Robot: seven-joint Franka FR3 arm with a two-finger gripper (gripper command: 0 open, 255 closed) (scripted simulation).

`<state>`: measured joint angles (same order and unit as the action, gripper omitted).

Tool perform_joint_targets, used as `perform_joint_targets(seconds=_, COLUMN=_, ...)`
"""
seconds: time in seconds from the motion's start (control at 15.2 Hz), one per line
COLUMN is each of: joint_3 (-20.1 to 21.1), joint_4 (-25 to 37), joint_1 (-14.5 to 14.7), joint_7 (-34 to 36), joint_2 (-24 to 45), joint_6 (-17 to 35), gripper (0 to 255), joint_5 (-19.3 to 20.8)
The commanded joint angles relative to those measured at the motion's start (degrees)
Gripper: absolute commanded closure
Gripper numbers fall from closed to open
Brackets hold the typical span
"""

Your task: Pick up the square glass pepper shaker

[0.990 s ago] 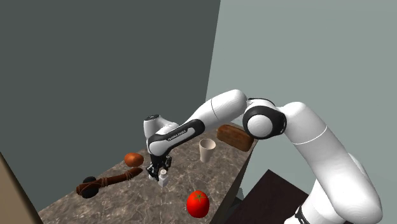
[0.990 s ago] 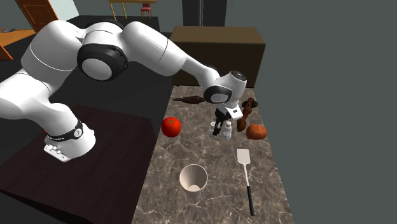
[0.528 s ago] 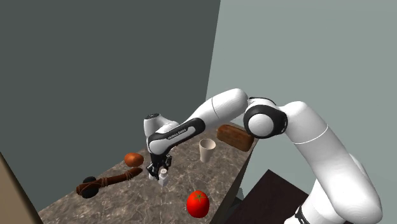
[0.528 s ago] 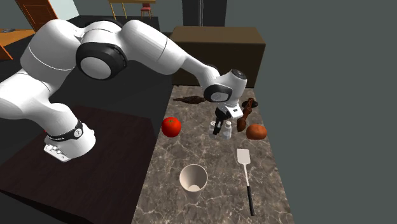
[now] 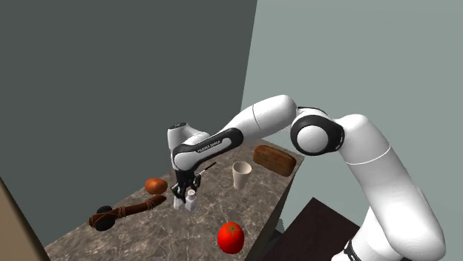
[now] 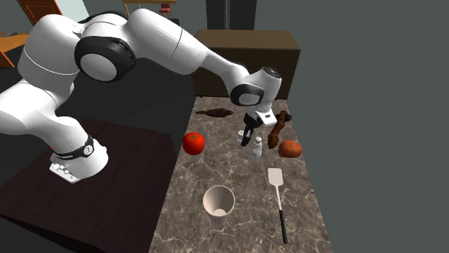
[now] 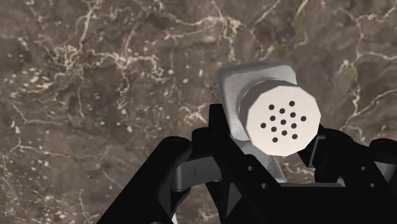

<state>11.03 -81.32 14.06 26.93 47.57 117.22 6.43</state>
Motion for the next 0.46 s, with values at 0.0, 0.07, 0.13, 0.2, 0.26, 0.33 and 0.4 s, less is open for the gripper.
perform_joint_targets(seconds=0.0, joint_3=0.10, joint_4=0.25, joint_1=0.00, joint_7=0.02, joint_2=-0.68, joint_6=-0.95, gripper=255, joint_5=-0.11)
perform_joint_targets(seconds=0.07, joint_3=0.16, joint_4=0.22, joint_1=-0.04, joint_7=0.01, joint_2=-1.17, joint_6=-1.41, gripper=255, joint_5=-0.17)
perform_joint_targets(seconds=0.13, joint_3=0.21, joint_4=0.22, joint_1=-0.08, joint_7=0.00, joint_2=-1.64, joint_6=-1.88, gripper=255, joint_5=-0.24)
perform_joint_targets(seconds=0.2, joint_3=0.27, joint_4=0.23, joint_1=-0.12, joint_7=-0.02, joint_2=-2.11, joint_6=-2.35, gripper=255, joint_5=-0.30)
perform_joint_targets(seconds=0.26, joint_3=0.32, joint_4=0.25, joint_1=-0.15, joint_7=-0.03, joint_2=-2.56, joint_6=-2.83, gripper=255, joint_5=-0.37)
perform_joint_targets(seconds=0.33, joint_3=0.33, joint_4=0.27, joint_1=-0.15, joint_7=-0.03, joint_2=-2.62, joint_6=-2.91, gripper=255, joint_5=-0.38)
perform_joint_targets(seconds=0.4, joint_3=0.33, joint_4=0.29, joint_1=-0.15, joint_7=-0.03, joint_2=-2.62, joint_6=-2.91, gripper=255, joint_5=-0.38)
